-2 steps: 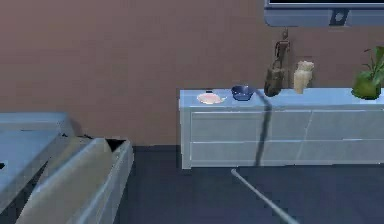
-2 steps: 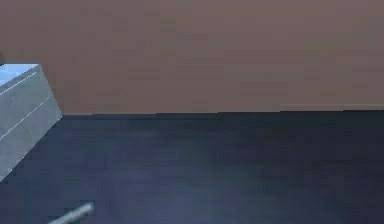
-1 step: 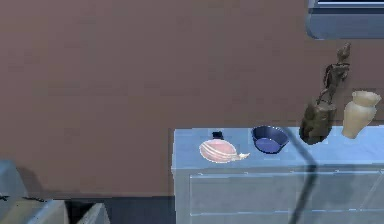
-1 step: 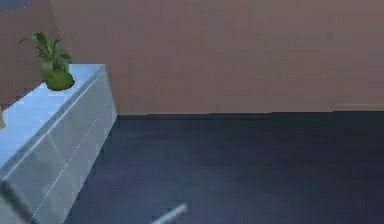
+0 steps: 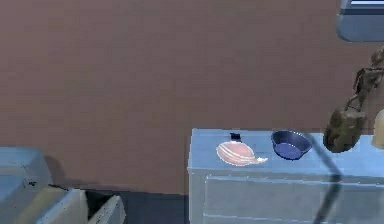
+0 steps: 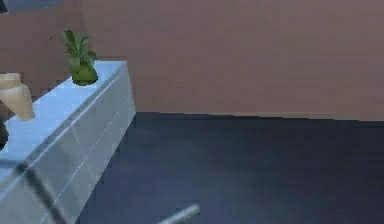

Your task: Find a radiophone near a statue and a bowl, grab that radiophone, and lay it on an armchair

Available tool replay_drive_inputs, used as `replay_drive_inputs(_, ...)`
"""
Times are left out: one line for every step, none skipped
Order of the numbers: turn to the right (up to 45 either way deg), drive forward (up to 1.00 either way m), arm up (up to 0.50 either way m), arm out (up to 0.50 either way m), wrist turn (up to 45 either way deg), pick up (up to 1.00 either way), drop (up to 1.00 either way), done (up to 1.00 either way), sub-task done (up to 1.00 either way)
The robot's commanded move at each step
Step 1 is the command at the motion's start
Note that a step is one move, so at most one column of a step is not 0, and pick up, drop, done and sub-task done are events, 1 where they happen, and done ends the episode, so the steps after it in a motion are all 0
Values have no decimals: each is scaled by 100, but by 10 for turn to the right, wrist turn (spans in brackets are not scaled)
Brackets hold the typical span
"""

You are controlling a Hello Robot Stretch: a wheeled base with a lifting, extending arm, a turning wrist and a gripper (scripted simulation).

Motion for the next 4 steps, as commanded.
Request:
replay_drive_inputs(0, 10, 0, 0, 0, 0, 0, 0, 0)
replay_drive_inputs(-450, 0, 0, 0, 0, 0, 0, 0, 0)
replay_drive_inputs(-240, 0, 0, 0, 0, 0, 0, 0, 0)
replay_drive_inputs(-30, 0, 0, 0, 0, 0, 0, 0, 0)
